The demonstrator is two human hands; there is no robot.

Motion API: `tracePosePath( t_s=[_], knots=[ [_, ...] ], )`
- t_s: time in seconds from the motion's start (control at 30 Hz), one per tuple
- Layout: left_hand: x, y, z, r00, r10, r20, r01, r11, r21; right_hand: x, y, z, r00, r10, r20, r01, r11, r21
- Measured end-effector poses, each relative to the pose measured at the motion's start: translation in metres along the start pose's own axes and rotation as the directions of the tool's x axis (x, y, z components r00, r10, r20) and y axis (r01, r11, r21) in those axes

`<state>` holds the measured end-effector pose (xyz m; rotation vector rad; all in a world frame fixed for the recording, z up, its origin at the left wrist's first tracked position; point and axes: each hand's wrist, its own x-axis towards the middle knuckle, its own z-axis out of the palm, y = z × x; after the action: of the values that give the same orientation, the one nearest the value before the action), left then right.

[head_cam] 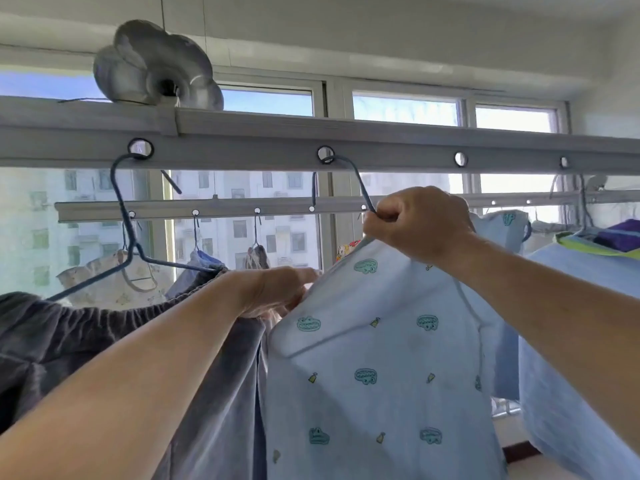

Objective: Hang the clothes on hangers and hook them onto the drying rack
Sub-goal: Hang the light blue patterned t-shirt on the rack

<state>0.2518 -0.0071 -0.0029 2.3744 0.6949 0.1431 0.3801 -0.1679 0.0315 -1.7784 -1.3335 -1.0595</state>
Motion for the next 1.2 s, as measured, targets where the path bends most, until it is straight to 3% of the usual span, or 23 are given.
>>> tracePosePath(
  t_s=[0.2,0.27,0.37,0.43,0.7,0.8,0.87,0.93,1.03,1.13,1.2],
  knots=[
    [-0.004,-0.002,-0.011,0.972,0.026,-0.232,0.000,0.993,0.114,0.001,0.001,0.002,1.000,-0.005,-0.006,0.004,0.997,-0.076],
    [-0.004,-0.003,-0.017,0.942,0.104,-0.321,-0.052,0.985,0.167,0.002,-0.001,0.004,1.000,-0.016,-0.017,0.014,0.991,-0.134],
    [-0.013,-0.001,-0.023,0.811,0.343,-0.474,-0.087,0.872,0.481,0.005,-0.002,0.008,0.999,-0.029,-0.022,0.024,0.979,-0.205],
    [-0.017,-0.003,-0.027,0.727,0.452,-0.516,-0.095,0.811,0.577,0.008,-0.002,0.011,1.000,-0.015,-0.009,0.013,0.975,-0.224],
    [-0.022,0.003,-0.020,0.597,0.582,-0.552,-0.223,0.782,0.583,0.010,-0.004,0.023,0.997,0.069,0.022,-0.064,0.981,-0.182],
    [-0.020,0.004,-0.016,0.650,0.558,-0.516,-0.281,0.808,0.518,0.010,-0.004,0.025,0.996,0.084,0.039,-0.077,0.985,-0.158],
    [-0.022,0.004,-0.013,0.740,0.497,-0.453,-0.371,0.864,0.341,0.010,-0.004,0.026,0.994,0.094,0.048,-0.087,0.987,-0.139],
    [-0.021,0.001,-0.009,0.787,0.448,-0.425,-0.393,0.894,0.215,0.009,-0.004,0.027,0.993,0.107,0.057,-0.099,0.987,-0.127],
    [-0.014,-0.006,-0.007,0.803,0.391,-0.450,-0.289,0.916,0.279,0.008,-0.004,0.025,0.990,0.122,0.066,-0.114,0.987,-0.115],
    [-0.011,-0.013,-0.002,0.868,0.287,-0.405,-0.167,0.937,0.307,0.008,-0.004,0.021,0.987,0.138,0.079,-0.128,0.985,-0.112],
    [-0.010,-0.018,0.001,0.868,0.282,-0.409,-0.165,0.940,0.299,0.007,-0.005,0.019,0.985,0.147,0.086,-0.136,0.984,-0.117]
  ],
)
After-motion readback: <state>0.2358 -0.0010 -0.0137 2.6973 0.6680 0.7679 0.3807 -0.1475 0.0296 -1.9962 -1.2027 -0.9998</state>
